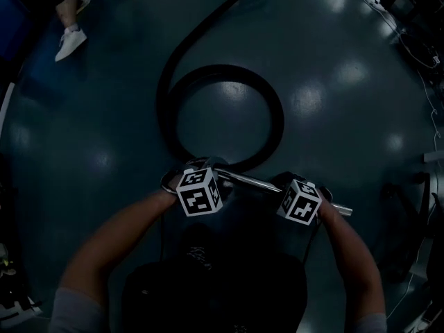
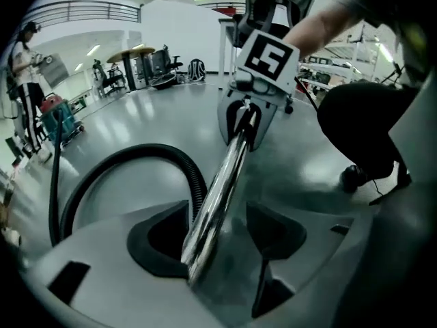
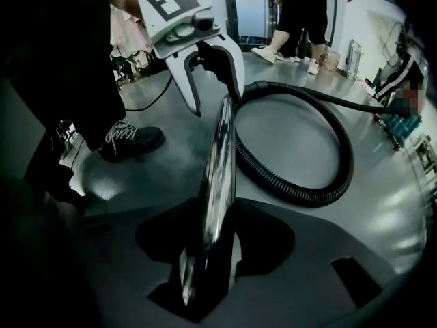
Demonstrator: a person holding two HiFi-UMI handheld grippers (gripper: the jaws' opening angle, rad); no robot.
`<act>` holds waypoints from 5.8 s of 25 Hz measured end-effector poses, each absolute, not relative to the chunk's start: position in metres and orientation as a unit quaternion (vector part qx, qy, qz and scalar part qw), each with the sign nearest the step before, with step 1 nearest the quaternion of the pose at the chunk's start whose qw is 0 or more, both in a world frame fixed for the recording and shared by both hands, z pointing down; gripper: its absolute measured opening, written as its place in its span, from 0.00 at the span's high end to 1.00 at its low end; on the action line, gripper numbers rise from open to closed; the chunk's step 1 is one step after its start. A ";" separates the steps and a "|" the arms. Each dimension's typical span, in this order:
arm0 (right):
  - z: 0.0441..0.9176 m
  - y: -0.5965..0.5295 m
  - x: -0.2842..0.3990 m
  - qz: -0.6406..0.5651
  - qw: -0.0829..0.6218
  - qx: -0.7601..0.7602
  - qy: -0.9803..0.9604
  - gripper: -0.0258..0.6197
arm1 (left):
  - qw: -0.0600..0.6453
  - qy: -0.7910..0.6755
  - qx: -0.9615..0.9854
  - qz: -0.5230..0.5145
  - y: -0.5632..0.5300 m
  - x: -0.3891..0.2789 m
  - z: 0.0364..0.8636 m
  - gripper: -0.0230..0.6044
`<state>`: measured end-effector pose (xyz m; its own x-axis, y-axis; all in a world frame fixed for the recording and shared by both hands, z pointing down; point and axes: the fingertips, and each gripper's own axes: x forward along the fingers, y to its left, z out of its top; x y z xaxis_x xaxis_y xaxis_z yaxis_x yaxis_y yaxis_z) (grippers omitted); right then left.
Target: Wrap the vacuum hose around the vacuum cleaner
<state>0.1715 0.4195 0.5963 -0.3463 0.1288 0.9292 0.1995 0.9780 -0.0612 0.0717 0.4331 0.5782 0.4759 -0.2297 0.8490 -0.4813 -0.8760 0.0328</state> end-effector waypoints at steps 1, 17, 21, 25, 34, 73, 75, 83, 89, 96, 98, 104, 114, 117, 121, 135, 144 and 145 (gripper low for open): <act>0.596 0.413 0.171 -0.039 0.562 -0.106 -0.819 0.69 | 0.121 -0.190 0.850 0.475 0.428 0.076 0.589 0.56; 0.601 0.320 0.153 -0.041 0.597 -0.123 -0.792 0.69 | 0.082 -0.123 0.849 0.507 0.331 0.065 0.650 0.66; 0.609 0.289 0.165 -0.058 0.643 -0.108 -0.756 0.69 | 0.089 -0.117 0.858 0.492 0.309 0.075 0.650 0.67; 0.596 0.262 0.163 -0.086 0.672 -0.078 -0.732 0.68 | 0.107 -0.129 0.855 0.491 0.296 0.067 0.637 0.67; 0.521 0.161 0.188 -0.085 0.620 0.034 -0.779 0.56 | 0.158 -0.170 0.852 0.469 0.247 0.091 0.633 0.68; 0.624 0.070 0.124 0.508 0.218 0.268 -0.789 0.56 | 0.353 -0.405 0.749 0.389 0.130 0.111 0.640 0.68; 0.628 0.064 0.122 0.496 0.241 0.260 -0.792 0.56 | 0.371 -0.414 0.743 0.373 0.125 0.111 0.643 0.68; 0.648 0.046 0.107 0.468 0.309 0.211 -0.801 0.56 | 0.371 -0.438 0.738 0.354 0.105 0.101 0.663 0.68; 0.655 0.017 0.110 0.459 0.337 0.198 -0.798 0.56 | 0.366 -0.412 0.764 0.336 0.095 0.090 0.647 0.53; 0.657 -0.009 0.098 0.437 0.389 0.145 -0.798 0.56 | 0.377 -0.341 0.775 0.377 0.133 0.062 0.636 0.53; 0.658 -0.010 0.098 0.429 0.403 0.131 -0.798 0.56 | 0.381 -0.335 0.774 0.380 0.146 0.057 0.636 0.53; 0.660 -0.026 0.088 0.394 0.441 0.076 -0.803 0.56 | 0.391 -0.369 0.753 0.380 0.145 0.028 0.622 0.53; 0.645 -0.046 0.024 0.309 0.496 -0.008 -0.812 0.55 | 0.355 -0.396 0.736 0.419 0.134 -0.054 0.566 0.54; 0.640 -0.026 -0.012 0.276 0.517 -0.037 -0.809 0.56 | 0.340 -0.402 0.735 0.427 0.150 -0.092 0.557 0.54; 0.632 -0.022 -0.042 0.235 0.533 -0.070 -0.810 0.56 | 0.322 -0.417 0.740 0.418 0.150 -0.126 0.542 0.54; 0.639 -0.046 -0.045 0.096 0.587 -0.065 -0.801 0.56 | 0.302 -0.384 0.770 0.410 0.121 -0.131 0.585 0.54; 0.637 -0.052 -0.057 0.114 0.580 -0.016 -0.807 0.58 | 0.296 -0.383 0.761 0.432 0.101 -0.165 0.622 0.54; 0.635 -0.054 -0.056 0.132 0.574 -0.006 -0.808 0.58 | 0.295 -0.384 0.760 0.433 0.097 -0.168 0.623 0.54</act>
